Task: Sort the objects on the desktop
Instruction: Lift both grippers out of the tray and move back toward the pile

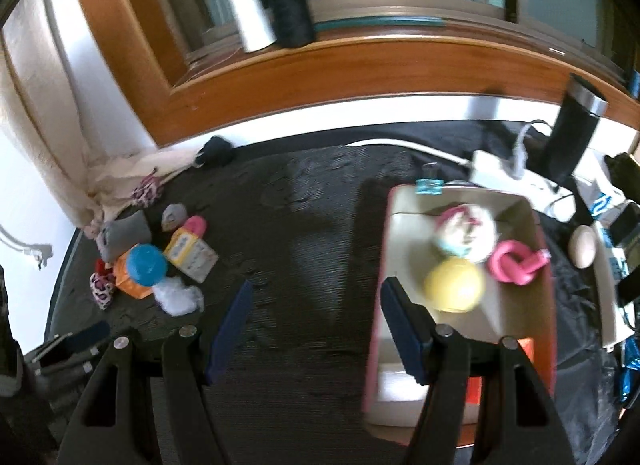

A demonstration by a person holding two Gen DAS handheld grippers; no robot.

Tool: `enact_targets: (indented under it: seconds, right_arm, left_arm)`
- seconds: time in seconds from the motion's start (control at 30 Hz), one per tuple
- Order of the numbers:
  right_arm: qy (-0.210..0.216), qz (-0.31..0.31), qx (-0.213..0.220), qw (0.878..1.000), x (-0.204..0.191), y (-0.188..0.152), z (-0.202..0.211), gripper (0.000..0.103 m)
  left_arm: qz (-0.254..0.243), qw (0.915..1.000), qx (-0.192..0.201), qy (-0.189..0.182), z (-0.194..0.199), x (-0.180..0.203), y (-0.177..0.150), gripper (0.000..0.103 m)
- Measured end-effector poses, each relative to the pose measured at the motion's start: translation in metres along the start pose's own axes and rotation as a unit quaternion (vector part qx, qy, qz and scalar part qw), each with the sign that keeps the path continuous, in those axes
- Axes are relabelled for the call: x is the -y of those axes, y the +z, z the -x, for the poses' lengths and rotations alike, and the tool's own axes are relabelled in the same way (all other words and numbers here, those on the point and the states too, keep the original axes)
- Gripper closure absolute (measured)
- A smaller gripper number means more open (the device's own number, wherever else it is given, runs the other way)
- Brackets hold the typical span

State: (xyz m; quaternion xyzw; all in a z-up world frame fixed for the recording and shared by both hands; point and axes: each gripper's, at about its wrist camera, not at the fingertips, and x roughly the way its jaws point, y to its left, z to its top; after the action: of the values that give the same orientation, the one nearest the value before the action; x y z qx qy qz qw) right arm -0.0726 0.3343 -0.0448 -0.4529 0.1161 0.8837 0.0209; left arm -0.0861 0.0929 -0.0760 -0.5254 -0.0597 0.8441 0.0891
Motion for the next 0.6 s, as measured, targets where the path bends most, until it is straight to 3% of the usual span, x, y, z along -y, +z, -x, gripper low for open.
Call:
enact_targets:
  seconds: [0.3,0.47,0.6]
  right_arm:
    - [0.001,0.013,-0.027,1.000,-0.048,-0.001,-0.029,0.032]
    - [-0.006,0.013,-0.038,0.999,-0.063,-0.002,-0.041,0.032]
    - [-0.015,0.015,-0.046,0.999,-0.070,-0.001,-0.050,0.032]
  left_arm:
    - [0.115,0.9909,0.001,0.071,-0.009,-0.141,0.014,0.033]
    - [0.149,0.9854,-0.004,0.083,-0.021,-0.187,0.023,0.033]
    - [0.158,0.9842,-0.010,0.078,-0.035,-0.202,0.031,0.033]
